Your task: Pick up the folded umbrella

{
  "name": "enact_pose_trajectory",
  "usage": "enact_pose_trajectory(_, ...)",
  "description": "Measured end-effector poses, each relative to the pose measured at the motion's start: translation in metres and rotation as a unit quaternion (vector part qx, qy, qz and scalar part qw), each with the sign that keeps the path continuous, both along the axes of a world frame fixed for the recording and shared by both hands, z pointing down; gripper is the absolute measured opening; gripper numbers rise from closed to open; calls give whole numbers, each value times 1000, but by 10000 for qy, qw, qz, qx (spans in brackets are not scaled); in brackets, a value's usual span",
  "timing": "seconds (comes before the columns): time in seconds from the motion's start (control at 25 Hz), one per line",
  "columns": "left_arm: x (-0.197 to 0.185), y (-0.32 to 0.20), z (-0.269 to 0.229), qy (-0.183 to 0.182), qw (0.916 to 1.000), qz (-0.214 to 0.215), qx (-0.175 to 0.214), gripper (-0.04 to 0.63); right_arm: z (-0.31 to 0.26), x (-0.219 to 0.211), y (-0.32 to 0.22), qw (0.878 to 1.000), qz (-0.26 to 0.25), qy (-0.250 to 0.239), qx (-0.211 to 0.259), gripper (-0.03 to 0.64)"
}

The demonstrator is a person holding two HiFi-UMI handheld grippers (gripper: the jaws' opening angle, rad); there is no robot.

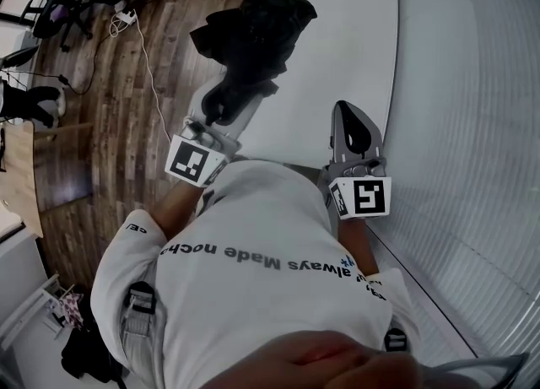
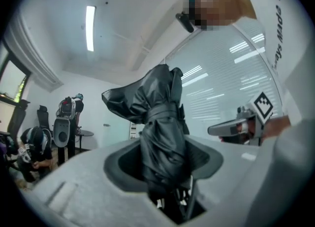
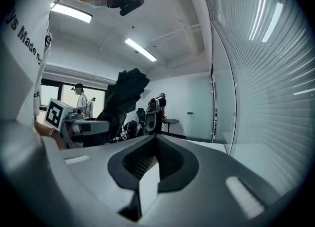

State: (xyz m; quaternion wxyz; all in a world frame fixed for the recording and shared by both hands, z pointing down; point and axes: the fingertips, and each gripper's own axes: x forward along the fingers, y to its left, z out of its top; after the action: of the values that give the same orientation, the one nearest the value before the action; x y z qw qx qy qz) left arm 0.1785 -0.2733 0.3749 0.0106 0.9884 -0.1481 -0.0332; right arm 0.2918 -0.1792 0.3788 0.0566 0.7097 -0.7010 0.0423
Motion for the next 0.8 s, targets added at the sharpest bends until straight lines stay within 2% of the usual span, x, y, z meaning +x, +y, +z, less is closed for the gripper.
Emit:
enact_pose_trajectory(0.16,-14,10,-17,224,9995,89,197,209,-2,-6,-2,10000,-21,-56,13,1)
enact_pose_trajectory(0.48,-15,13,-31,366,9991,166,132,210,-8,-10,-5,9999,-117,95,16,0)
enact_pose_trajectory(0.8,-16,10,-24,282,9994,193,35,212,-4,-14,-5,9999,-111,113,-33,1)
